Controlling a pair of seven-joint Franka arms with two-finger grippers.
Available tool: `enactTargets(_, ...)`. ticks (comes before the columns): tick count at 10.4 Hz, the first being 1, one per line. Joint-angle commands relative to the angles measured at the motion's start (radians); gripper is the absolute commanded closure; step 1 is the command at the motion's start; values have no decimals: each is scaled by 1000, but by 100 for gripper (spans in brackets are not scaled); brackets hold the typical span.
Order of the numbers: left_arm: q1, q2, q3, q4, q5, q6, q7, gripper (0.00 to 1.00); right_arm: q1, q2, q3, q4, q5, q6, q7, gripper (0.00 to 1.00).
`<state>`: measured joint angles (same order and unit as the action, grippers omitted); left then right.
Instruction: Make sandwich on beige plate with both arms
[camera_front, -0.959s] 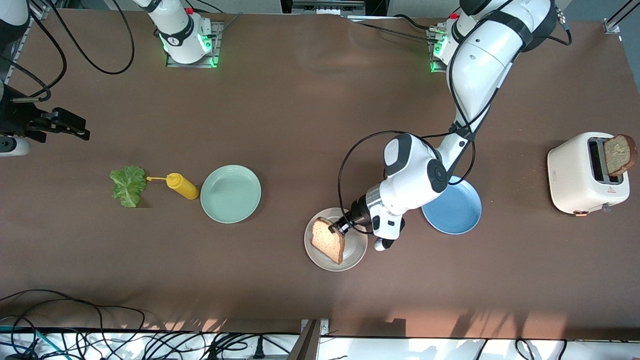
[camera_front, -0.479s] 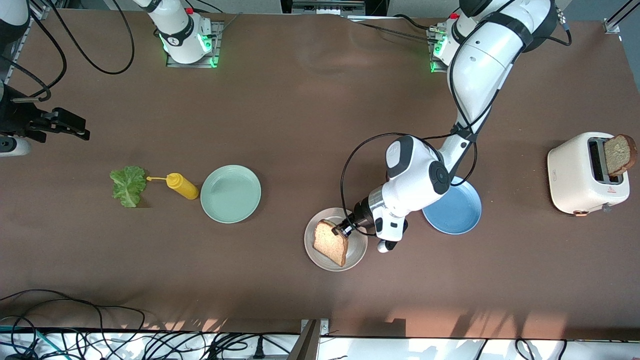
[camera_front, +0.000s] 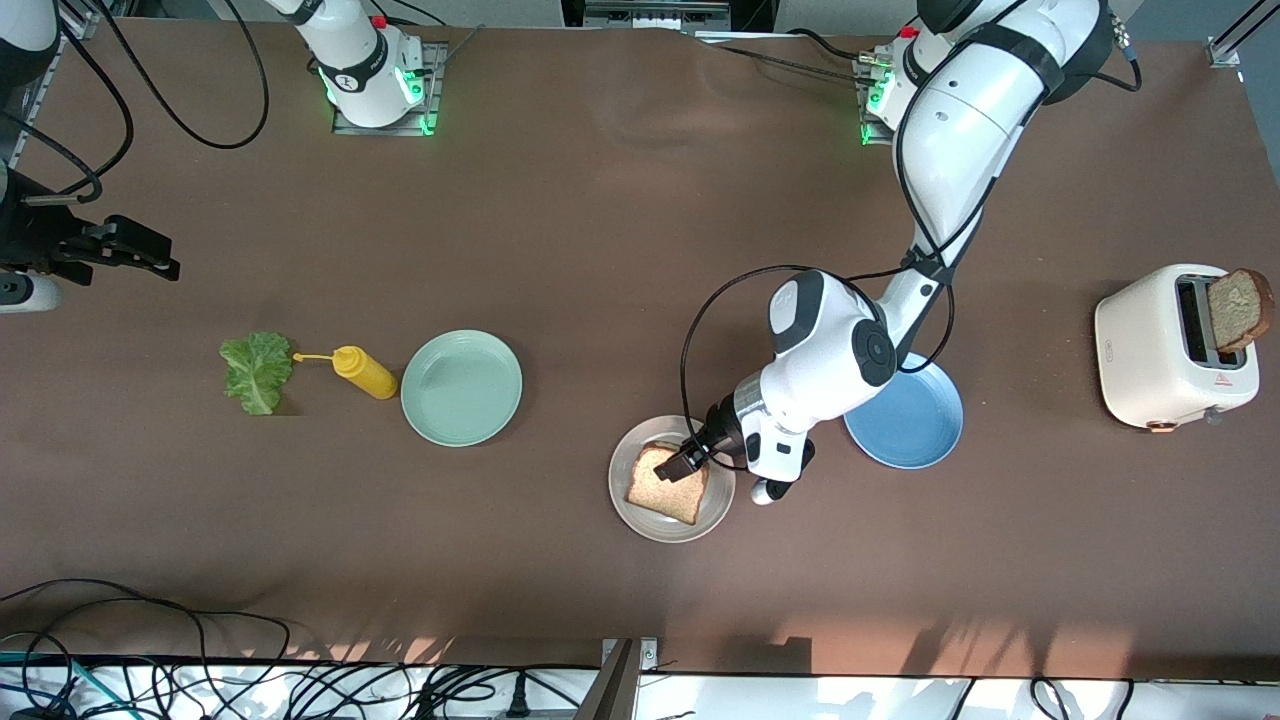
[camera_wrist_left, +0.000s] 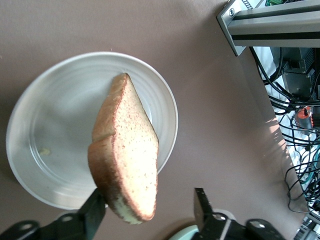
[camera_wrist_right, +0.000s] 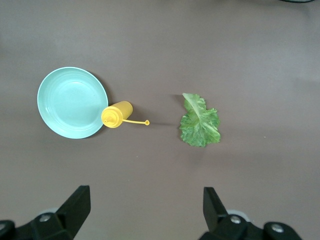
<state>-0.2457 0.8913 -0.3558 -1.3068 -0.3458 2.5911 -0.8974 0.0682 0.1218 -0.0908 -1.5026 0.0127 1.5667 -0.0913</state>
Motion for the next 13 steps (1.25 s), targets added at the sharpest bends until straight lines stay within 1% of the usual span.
enactTargets(1,-6,0,20,20,45,-70,6,0,-2,1,5,13,-11,-13,-5,0)
enactTargets(2,-3,-5,18,23,116,-138,6,0,-2,1,5,13,-11,-13,-5,0)
enactTargets(3,2,-8,17,23,163,-175,8,0,-2,1,5,13,-11,-13,-5,0)
enactTargets(5,5,-15,18,23,188,-233,24,0,-2,1,5,13,-11,-11,-5,0)
enactTargets(7,38,-43,14,23,195,-310,31,0,-2,1,5,13,-10,-11,-5,0)
enactTargets(9,92,-93,15,18,197,-418,40,0,-2,1,5,13,-10,-11,-5,0)
enactTargets(11,158,-165,20,9,198,-498,72,0,-2,1,5,13,-10,-11,-5,0)
enactTargets(13,241,-241,12,7,310,-650,157,0,-2,2,5,13,-10,-13,-5,0)
